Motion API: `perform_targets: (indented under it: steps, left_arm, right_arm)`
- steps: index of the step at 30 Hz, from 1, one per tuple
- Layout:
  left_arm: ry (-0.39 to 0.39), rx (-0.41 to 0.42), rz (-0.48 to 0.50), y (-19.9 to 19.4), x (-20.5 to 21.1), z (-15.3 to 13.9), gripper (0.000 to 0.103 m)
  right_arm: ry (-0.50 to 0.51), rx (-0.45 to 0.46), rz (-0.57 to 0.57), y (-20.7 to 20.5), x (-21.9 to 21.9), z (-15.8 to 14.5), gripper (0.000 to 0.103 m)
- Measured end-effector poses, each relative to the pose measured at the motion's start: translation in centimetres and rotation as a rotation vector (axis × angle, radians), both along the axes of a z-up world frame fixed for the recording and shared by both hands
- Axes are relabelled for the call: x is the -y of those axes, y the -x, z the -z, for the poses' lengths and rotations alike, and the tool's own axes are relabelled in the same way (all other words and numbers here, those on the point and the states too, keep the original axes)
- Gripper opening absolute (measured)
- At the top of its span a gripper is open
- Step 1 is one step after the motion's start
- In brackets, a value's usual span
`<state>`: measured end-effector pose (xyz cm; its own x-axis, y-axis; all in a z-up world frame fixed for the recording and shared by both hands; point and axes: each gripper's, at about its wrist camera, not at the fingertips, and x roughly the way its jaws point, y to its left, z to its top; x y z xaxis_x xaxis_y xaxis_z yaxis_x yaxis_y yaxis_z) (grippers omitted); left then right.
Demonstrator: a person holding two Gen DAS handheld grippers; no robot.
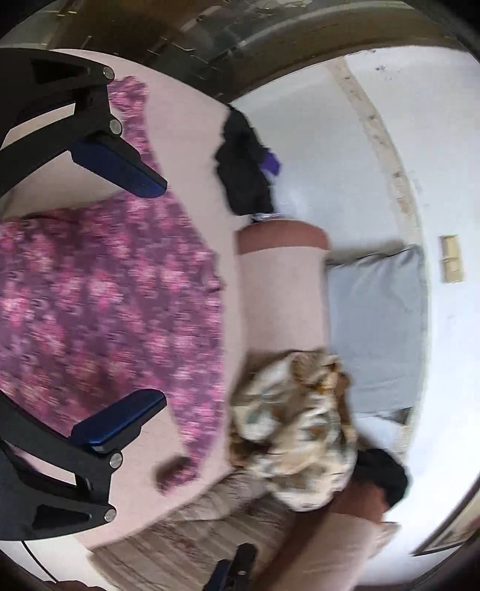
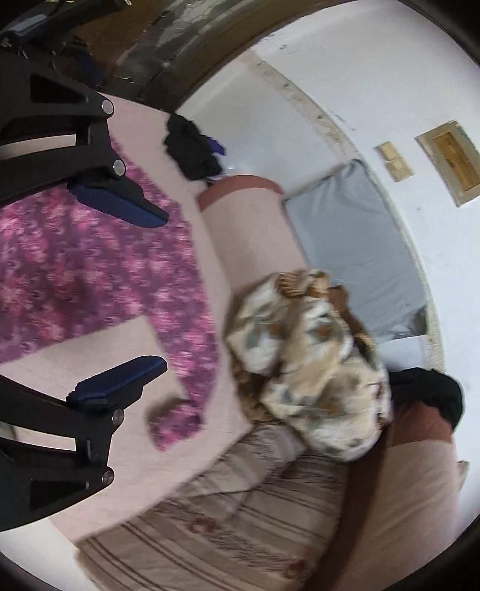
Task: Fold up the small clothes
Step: 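Grasp the shirt's sleeve cuff with the right gripper and lift it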
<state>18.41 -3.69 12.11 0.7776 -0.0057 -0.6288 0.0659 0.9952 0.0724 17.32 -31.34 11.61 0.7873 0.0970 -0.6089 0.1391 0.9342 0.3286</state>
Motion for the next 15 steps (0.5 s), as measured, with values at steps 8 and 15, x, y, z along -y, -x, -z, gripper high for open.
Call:
perform_targets:
  steps: [8, 15]
  left_arm:
    - [0.050, -0.016, 0.008, -4.5, 1.2, 0.8, 0.103]
    - [0.108, -0.180, 0.058, -7.8, 5.0, 10.4, 0.103]
  right_arm:
    - [-0.005, -0.012, 0.073, -5.6, 5.7, 1.0, 0.092]
    - [-0.128, -0.221, 0.241, -10.7, 15.2, 16.6, 0.070]
